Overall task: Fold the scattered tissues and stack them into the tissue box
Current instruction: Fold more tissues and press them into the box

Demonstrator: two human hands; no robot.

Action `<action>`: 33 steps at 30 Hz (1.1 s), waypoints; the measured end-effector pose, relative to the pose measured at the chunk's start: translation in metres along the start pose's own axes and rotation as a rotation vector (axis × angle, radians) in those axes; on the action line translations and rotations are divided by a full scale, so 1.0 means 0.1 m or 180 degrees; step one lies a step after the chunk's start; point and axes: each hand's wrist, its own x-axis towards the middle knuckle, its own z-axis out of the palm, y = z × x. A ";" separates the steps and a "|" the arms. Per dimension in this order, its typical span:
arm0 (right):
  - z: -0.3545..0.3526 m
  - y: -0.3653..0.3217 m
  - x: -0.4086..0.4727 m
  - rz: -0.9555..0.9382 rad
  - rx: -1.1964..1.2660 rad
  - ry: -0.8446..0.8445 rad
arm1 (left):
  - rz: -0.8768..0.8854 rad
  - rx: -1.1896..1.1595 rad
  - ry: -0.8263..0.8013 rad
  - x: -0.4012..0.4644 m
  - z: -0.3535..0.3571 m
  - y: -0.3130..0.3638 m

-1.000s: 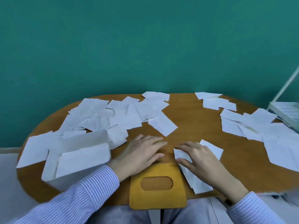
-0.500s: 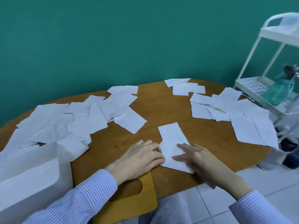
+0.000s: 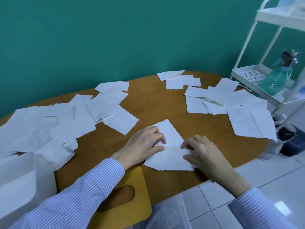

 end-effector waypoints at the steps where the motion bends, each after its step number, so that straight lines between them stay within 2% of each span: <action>1: -0.02 0.00 0.00 -0.0019 -0.0033 0.0066 | 0.0027 0.0022 0.0055 -0.02 0.00 0.00; 4: -0.07 0.00 -0.08 -0.0147 0.0148 0.0121 | 0.0196 -0.0008 0.0243 -0.14 -0.04 0.01; 10: -0.06 0.13 -0.28 -0.0407 0.0397 -0.0244 | 0.0529 0.0024 -0.0157 -0.36 -0.04 -0.06; 16: -0.13 0.21 -0.31 -0.0542 0.0366 -0.0057 | 0.0739 0.0312 0.0197 -0.37 -0.03 -0.02; 24: -0.34 0.24 -0.25 -0.0807 0.0575 0.0106 | 0.0778 0.0200 0.0351 -0.38 -0.16 0.02; 33: -0.31 0.17 -0.28 -0.0679 0.0737 0.0198 | 0.0680 0.0293 0.0394 -0.43 0.00 0.11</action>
